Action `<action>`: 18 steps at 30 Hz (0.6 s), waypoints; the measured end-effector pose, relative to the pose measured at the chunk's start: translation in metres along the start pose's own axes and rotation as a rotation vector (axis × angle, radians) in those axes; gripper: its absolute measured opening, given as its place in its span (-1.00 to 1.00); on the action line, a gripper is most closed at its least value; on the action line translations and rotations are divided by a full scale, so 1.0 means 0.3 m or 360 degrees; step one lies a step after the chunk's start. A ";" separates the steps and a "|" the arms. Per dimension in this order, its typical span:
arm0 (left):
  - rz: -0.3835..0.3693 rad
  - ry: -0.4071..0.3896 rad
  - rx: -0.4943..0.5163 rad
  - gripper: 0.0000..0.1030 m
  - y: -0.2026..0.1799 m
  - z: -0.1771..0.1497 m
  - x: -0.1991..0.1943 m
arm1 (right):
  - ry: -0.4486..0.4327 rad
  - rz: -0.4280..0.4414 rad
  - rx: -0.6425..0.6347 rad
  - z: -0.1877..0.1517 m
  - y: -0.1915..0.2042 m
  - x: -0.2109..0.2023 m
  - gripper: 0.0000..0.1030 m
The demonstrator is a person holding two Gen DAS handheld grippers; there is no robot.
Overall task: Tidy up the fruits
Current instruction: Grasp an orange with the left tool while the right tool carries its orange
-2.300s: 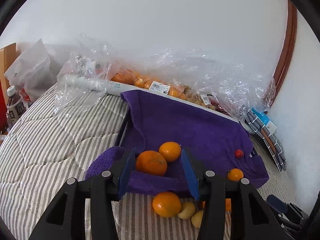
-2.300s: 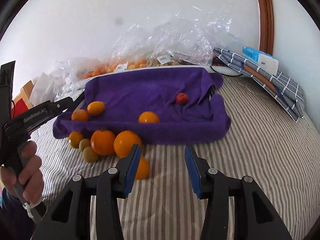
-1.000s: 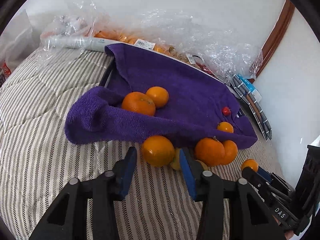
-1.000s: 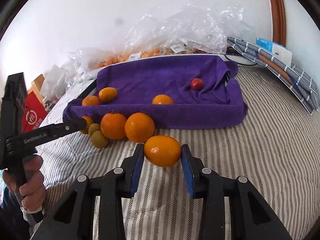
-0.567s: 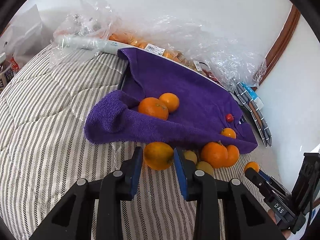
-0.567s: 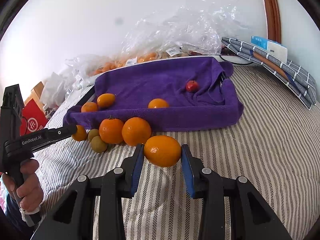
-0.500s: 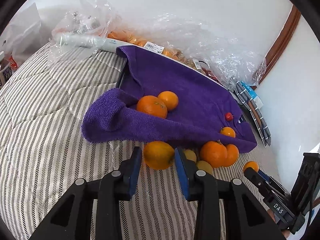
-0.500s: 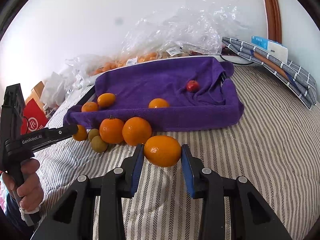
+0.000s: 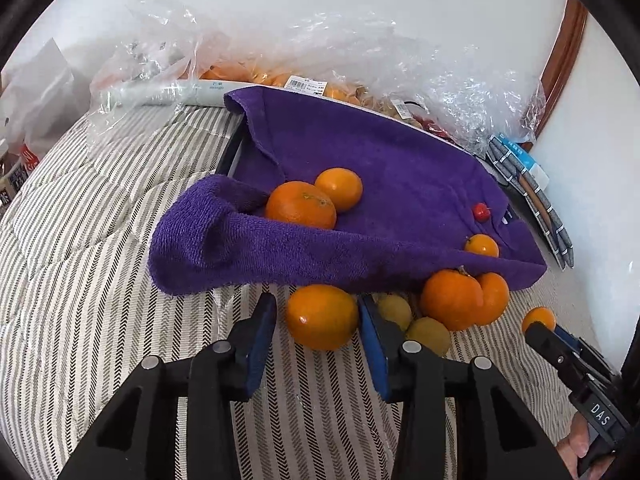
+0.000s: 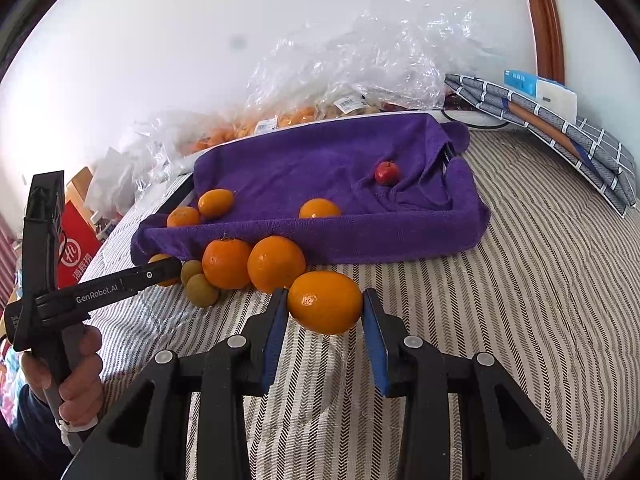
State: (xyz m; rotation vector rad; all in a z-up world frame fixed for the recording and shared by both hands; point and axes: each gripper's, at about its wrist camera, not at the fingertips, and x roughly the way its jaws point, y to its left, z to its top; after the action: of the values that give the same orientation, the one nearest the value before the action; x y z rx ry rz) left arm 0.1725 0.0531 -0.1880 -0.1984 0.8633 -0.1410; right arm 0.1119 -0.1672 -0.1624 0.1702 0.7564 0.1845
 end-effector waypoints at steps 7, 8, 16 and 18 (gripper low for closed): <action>-0.0014 -0.0114 0.0018 -0.36 -0.005 -0.009 -0.049 | -0.0037 -0.0009 0.0027 -0.002 -0.009 -0.015 -0.28; -0.0008 -0.0131 0.0022 -0.36 -0.007 -0.008 -0.055 | -0.0041 -0.0012 0.0033 -0.001 -0.011 -0.017 -0.28; -0.0001 -0.0226 -0.0052 -0.36 0.023 0.007 -0.091 | -0.0097 -0.0022 0.0062 0.000 -0.024 -0.039 -0.28; 0.0009 -0.0253 -0.0070 -0.36 0.032 0.007 -0.101 | -0.0109 -0.0020 0.0059 0.000 -0.023 -0.044 -0.28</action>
State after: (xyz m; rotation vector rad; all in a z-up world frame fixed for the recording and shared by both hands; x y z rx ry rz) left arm 0.1550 0.0689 -0.1664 -0.2447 0.7090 -0.0996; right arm 0.1034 -0.1769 -0.1551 0.2062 0.6930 0.1518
